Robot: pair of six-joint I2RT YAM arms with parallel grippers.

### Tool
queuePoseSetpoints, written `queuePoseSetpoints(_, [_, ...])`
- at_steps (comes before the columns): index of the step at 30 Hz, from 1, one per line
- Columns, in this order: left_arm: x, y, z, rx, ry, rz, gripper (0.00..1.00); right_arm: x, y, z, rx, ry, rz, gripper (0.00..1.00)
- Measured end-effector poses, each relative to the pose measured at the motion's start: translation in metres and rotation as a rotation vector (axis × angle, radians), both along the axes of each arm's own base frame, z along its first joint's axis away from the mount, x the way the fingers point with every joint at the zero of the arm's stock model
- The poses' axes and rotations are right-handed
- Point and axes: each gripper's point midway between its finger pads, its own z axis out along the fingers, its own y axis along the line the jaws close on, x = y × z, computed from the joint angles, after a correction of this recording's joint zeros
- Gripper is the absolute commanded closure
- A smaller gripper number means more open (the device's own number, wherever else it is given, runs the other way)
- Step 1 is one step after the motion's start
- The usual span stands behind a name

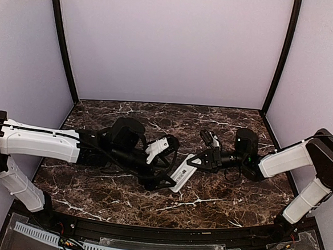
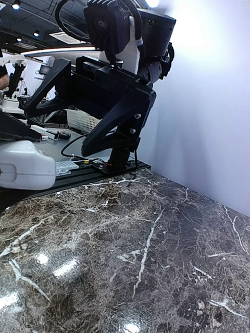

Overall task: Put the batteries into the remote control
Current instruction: Press the battery cover on the remote control without the battery cover.

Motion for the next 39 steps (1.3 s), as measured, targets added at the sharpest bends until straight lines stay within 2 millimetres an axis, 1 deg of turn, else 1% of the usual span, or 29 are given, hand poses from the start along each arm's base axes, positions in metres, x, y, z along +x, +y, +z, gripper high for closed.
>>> queuePoseSetpoints(5, [0.004, -0.004, -0.006, 0.009, 0.059, 0.029, 0.20, -0.003, 0.001, 0.004, 0.007, -0.013, 0.014, 1.00])
queuePoseSetpoints(10, [0.010, -0.008, -0.007, 0.018, 0.084, 0.053, 0.24, -0.004, 0.003, 0.008, 0.015, -0.023, 0.025, 1.00])
queuePoseSetpoints(19, [0.016, -0.007, -0.008, 0.027, 0.093, 0.079, 0.31, -0.006, 0.003, 0.009, 0.019, -0.025, 0.034, 1.00])
queuePoseSetpoints(27, [0.016, -0.005, -0.022, 0.065, 0.112, 0.084, 0.33, -0.006, 0.003, 0.009, 0.018, -0.025, 0.033, 1.00])
queuePoseSetpoints(33, [0.017, -0.006, -0.022, 0.077, 0.112, 0.085, 0.42, -0.006, 0.003, 0.010, 0.020, -0.023, 0.033, 1.00])
queuePoseSetpoints(39, [0.020, -0.009, -0.022, 0.090, 0.103, 0.084, 0.47, -0.005, 0.003, 0.011, 0.023, -0.019, 0.028, 1.00])
